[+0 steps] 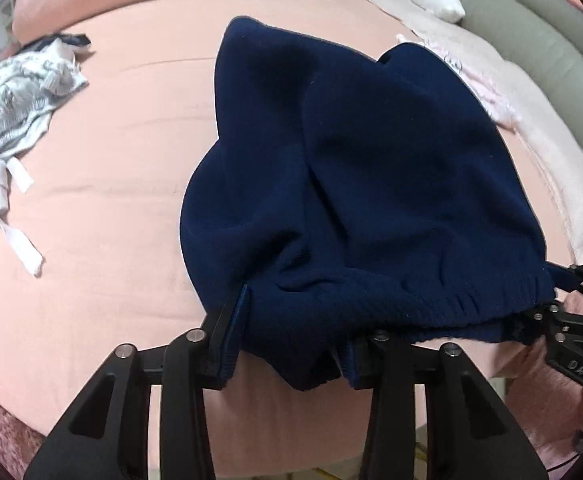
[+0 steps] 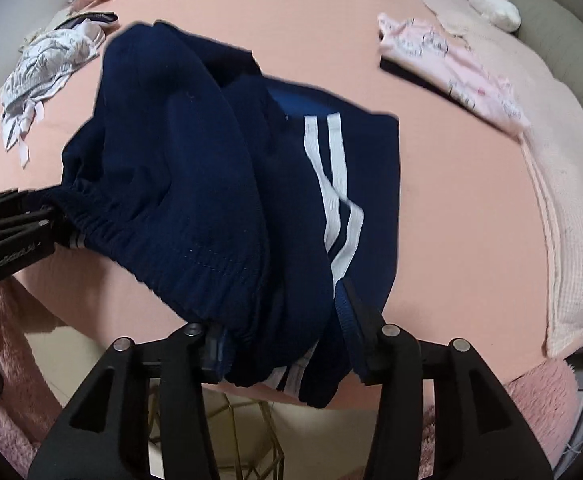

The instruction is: Fold clothes

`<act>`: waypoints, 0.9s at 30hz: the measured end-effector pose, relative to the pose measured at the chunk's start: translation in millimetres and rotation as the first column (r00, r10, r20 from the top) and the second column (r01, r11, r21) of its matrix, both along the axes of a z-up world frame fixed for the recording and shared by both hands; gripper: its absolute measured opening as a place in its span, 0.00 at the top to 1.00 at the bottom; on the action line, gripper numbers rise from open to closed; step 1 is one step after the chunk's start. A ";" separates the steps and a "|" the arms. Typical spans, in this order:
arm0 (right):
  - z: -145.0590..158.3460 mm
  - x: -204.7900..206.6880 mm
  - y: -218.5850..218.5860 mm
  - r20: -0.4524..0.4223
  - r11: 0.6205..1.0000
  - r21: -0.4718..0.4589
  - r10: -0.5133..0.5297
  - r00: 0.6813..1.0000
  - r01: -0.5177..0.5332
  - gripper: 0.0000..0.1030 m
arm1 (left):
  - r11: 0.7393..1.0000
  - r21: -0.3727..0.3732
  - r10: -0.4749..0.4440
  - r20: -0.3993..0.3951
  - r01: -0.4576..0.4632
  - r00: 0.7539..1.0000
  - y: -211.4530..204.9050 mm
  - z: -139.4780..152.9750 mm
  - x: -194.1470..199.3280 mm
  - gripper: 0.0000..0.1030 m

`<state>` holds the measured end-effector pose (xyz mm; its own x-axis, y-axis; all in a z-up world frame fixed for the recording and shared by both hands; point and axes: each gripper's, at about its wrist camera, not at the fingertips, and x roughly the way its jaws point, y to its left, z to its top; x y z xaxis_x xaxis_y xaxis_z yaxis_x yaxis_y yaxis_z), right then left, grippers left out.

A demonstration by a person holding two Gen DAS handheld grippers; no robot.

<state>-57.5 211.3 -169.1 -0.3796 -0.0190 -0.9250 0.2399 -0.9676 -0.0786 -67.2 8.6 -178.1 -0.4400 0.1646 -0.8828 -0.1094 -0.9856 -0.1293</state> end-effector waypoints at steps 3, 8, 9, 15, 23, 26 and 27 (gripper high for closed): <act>8.6 11.3 7.1 -0.084 0.997 0.071 -0.018 0.996 0.024 0.56 | 0.997 0.054 0.066 -0.045 -0.064 0.997 -16.3 19.3 0.8 0.82; 36.9 20.5 7.9 -0.243 0.987 0.141 -0.039 0.969 0.075 0.52 | 0.986 0.123 0.131 -0.178 -0.110 0.975 -29.5 74.7 12.8 0.82; 34.0 20.0 4.8 -0.219 0.987 0.152 -0.017 0.976 0.051 0.48 | 0.988 0.098 0.134 -0.206 -0.116 0.969 -27.6 84.1 16.2 0.82; -11.4 21.4 16.0 0.063 0.997 -0.076 -0.022 0.998 0.027 0.53 | 0.995 0.007 0.096 -0.213 -0.097 0.972 -13.2 103.4 26.9 0.82; 14.7 24.7 35.3 -0.055 0.989 -0.109 -0.102 0.993 0.095 0.80 | 0.994 -0.064 0.078 -0.168 -0.090 0.983 -12.1 110.7 39.9 0.82; 21.7 26.1 43.0 -0.066 0.984 -0.139 -0.125 0.990 0.115 0.79 | 0.995 -0.063 0.071 -0.171 -0.083 0.983 -9.9 119.8 42.4 0.81; 20.5 26.6 43.0 -0.057 0.983 -0.143 -0.123 0.991 0.114 0.79 | 0.995 -0.064 0.070 -0.175 -0.082 0.982 -9.1 122.1 43.1 0.81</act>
